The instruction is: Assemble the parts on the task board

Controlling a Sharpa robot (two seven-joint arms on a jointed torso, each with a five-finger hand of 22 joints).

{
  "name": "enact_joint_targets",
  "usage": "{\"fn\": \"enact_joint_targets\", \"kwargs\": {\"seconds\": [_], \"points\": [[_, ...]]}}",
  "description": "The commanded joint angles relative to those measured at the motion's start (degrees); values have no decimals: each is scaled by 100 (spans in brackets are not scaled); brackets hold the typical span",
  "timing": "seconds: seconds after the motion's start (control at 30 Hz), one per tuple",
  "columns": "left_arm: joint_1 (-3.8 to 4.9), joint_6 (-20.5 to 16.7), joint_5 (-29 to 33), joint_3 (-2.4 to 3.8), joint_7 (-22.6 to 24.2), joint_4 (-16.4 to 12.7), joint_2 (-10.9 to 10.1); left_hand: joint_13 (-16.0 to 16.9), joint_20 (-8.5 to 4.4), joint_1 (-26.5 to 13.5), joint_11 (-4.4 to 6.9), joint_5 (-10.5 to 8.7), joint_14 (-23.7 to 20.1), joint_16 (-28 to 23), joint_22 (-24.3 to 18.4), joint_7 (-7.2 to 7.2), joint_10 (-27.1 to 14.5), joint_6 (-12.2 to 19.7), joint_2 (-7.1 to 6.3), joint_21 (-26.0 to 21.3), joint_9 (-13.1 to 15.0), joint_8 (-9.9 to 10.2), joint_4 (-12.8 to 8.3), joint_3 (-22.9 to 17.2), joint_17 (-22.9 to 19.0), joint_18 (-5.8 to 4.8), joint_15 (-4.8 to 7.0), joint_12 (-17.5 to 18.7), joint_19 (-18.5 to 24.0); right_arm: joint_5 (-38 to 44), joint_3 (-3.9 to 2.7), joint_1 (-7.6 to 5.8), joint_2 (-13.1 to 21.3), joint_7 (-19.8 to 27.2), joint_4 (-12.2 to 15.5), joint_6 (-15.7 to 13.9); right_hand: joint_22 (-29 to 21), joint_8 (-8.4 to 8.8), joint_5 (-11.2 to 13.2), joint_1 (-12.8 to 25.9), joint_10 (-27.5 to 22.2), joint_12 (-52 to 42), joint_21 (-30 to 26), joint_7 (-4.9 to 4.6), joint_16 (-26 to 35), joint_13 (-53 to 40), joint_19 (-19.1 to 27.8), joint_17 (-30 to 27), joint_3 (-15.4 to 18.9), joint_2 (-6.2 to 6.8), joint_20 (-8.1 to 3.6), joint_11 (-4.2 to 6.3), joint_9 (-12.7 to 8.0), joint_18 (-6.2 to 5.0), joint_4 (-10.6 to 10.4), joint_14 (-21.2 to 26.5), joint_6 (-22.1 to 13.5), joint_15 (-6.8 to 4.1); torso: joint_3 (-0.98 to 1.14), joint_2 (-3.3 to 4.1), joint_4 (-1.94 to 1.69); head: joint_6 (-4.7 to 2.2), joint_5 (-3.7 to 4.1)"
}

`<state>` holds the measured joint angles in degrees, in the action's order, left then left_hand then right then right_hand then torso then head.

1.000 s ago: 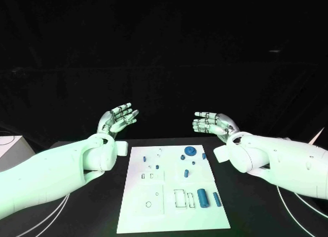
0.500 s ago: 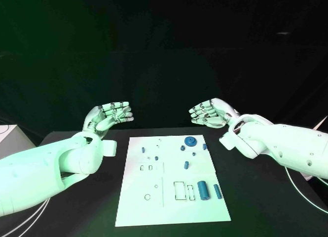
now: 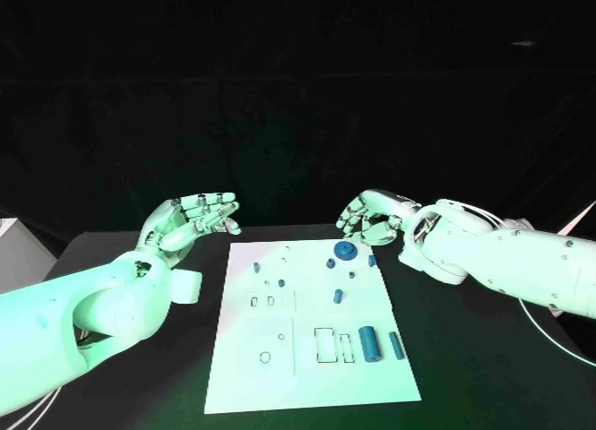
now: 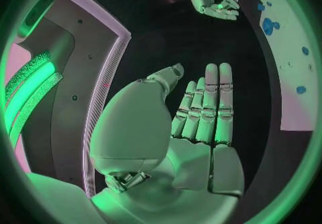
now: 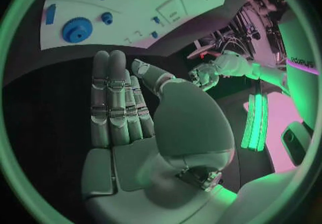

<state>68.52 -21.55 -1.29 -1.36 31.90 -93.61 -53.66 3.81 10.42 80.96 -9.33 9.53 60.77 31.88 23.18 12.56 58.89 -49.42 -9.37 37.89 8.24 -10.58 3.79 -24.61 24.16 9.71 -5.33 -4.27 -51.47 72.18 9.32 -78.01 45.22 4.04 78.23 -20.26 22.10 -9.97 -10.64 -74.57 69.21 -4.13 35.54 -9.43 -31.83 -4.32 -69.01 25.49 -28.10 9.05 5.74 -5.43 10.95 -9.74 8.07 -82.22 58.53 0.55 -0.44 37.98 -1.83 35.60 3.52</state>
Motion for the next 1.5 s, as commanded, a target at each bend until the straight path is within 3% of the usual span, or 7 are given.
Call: {"fn": "enact_joint_targets", "kwargs": {"seconds": [0.03,0.13,0.33,0.53,1.0,1.5], "points": [[13,362,-87,9,-59,-150,-69,-1,12,-93,-10,-10,-147,367,316,49,41,-46,-5,423,-15,36,-29,-111,180,25,2,33,230,1094,-2,33,-43,-564,-12,248,3181,98,124,229,-64,56,2848,38,-3396,-68,-965,3174,-347,306,-72,41,187,361,-211,-470,75,-40,-25,122,-88,-44,27],[14,425,-93,10,-78,-223,-112,-1,25,-125,-13,-12,-191,533,462,53,40,-51,-15,622,-22,49,-51,-159,238,39,1,33,342,1272,-2,56,-68,-758,-20,255,3857,109,285,283,-161,36,3378,50,-3996,-66,-1128,3778,-336,384,-34,26,244,456,-301,-477,29,-31,-35,175,-144,-26,73],[27,480,-98,15,-96,-357,-196,-2,37,-148,-20,-13,-247,608,548,59,18,-54,-27,741,-26,56,-64,-180,258,46,-7,39,404,1476,-2,92,-126,-1050,-48,282,4228,110,316,296,-263,15,3664,57,-4318,-65,-1186,4071,-259,440,1,14,307,500,-394,-457,2,-18,-55,259,-194,-12,136],[50,504,-99,31,-109,-501,-284,0,47,-169,-22,-16,-280,689,637,61,6,-58,-29,875,-28,61,-74,-200,276,56,-8,37,432,1621,-2,137,-191,-1261,-81,243,4318,114,231,263,-285,3,3737,75,-4419,-70,-1192,4147,-261,436,15,19,336,507,-424,-448,-14,-18,-64,343,-212,-54,155],[75,534,-99,63,-153,-573,-324,0,51,-187,-28,-16,-291,727,674,70,-2,-58,-30,930,-30,65,-73,-205,283,58,-11,37,451,1745,-2,210,-295,-1382,-145,390,4356,100,193,272,-280,-11,3769,89,-4486,-78,-1188,4196,-257,434,18,29,365,507,-466,-443,7,-28,-81,455,-263,-51,220],[87,534,-99,70,-161,-533,-326,0,54,-195,-31,-18,-296,740,686,74,-5,-58,-29,948,-30,67,-70,-206,285,58,-14,37,461,1757,-2,217,-352,-1398,-177,536,4457,88,178,244,-264,-25,3843,86,-4542,-85,-1214,4241,-296,393,19,30,389,521,-492,-442,28,-32,-62,535,-277,-98,257]]}}
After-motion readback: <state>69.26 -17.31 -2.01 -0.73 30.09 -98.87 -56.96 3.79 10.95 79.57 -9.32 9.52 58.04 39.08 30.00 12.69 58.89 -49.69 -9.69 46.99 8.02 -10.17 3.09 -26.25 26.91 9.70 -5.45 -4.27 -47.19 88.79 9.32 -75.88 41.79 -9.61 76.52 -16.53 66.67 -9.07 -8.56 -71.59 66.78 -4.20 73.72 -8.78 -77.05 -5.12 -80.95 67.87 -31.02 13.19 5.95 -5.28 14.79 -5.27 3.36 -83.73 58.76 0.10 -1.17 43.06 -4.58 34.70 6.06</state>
